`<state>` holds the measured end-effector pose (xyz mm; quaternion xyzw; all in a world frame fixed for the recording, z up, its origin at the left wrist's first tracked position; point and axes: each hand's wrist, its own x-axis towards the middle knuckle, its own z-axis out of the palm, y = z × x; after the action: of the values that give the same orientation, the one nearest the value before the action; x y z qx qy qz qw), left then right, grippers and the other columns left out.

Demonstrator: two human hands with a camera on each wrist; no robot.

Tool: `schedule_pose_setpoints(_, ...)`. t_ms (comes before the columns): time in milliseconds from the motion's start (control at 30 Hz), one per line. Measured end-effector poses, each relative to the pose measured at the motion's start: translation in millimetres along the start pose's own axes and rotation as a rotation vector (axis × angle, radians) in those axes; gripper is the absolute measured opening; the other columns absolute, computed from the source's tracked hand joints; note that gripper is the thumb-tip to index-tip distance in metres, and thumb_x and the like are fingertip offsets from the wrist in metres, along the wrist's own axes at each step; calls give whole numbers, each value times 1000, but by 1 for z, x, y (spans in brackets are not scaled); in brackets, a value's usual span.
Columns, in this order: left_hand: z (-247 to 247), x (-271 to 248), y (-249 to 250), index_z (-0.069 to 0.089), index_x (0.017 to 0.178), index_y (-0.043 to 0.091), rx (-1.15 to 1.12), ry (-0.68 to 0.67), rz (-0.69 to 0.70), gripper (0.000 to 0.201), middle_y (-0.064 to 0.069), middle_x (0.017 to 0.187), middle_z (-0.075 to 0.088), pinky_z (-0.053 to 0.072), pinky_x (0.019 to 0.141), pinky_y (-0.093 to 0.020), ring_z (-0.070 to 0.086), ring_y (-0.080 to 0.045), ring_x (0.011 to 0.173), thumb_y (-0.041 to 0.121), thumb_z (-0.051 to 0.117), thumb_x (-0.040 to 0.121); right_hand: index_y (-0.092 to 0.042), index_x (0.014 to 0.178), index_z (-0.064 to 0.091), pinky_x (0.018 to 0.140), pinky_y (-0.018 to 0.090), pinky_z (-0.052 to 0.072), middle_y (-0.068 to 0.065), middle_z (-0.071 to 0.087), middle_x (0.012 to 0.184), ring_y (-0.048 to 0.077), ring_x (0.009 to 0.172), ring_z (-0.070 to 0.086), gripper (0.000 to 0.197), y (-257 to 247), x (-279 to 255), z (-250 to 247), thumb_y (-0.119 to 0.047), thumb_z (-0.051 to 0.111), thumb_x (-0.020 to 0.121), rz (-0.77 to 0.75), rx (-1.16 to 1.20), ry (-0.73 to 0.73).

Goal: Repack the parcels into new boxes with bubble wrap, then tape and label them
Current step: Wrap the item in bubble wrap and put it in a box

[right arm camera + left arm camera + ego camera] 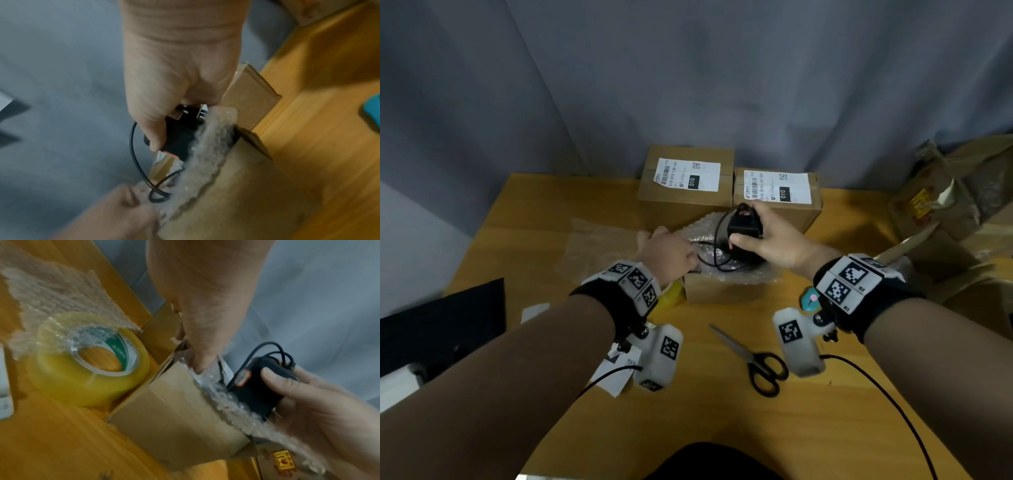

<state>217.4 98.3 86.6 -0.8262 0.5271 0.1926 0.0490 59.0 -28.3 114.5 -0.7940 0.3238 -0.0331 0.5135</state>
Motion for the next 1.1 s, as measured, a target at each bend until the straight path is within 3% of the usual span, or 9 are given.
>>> schedule_pose_setpoints(100,0,0,9,65,90,22,83,-27,17,32,4,114,55,26,92,-42,34,-21,111,52,55,86,-15,138,31,95,24,41,-8,47,109,14,110,47,57,-4,-6,8,-19,62,91,-63,-181,-59)
schedule_pose_setpoints(200,7,-4,3,60,119,28,15,-108,67,65,9,135,38,24,96,-45,28,-22,120,72,60,71,-16,139,33,91,20,35,-20,36,93,9,104,41,54,-3,-6,14,-15,60,92,-96,-244,-48)
schedule_pose_setpoints(467,9,-22,-5,56,126,24,185,227,306,58,3,142,30,20,100,-40,26,-23,126,59,59,80,-20,121,34,88,33,45,8,58,117,20,104,55,42,12,0,29,-19,63,90,-121,-389,-57)
schedule_pose_setpoints(567,7,-21,-4,39,132,8,-204,317,145,69,-11,138,32,33,102,-36,39,-25,122,51,61,83,-20,120,40,93,39,48,5,57,117,22,109,55,40,15,-1,33,-17,65,89,-113,-288,-46)
schedule_pose_setpoints(633,-4,-19,1,27,140,3,-474,192,-71,74,-17,142,35,36,101,-37,43,-30,125,54,47,91,-19,126,42,96,39,48,3,57,119,21,111,55,44,18,-4,35,-15,66,89,-112,-190,-10)
schedule_pose_setpoints(733,-18,-9,8,47,129,1,-721,-33,-266,76,-18,127,53,33,95,-34,48,-30,120,61,15,96,-19,132,41,100,38,46,1,56,125,19,116,54,50,23,-6,34,-16,66,89,-107,-95,22)
schedule_pose_setpoints(867,-15,6,9,52,86,15,-861,119,-167,36,4,76,50,35,64,-23,50,-14,71,50,46,94,-18,136,39,104,35,42,2,54,127,18,120,51,56,22,-10,24,-18,67,87,-115,2,109)
schedule_pose_setpoints(933,-14,7,11,47,100,15,-988,228,-153,26,7,87,52,37,64,-17,50,-5,77,31,64,88,-17,135,41,103,35,44,1,57,124,17,118,53,54,21,-12,18,-17,67,87,-92,78,135)
schedule_pose_setpoints(1100,-31,1,16,30,137,23,-1085,370,24,65,6,100,50,45,81,-21,52,-6,91,13,67,85,-16,120,55,89,33,54,1,64,112,15,108,60,37,16,-20,3,-15,69,85,-99,298,303)
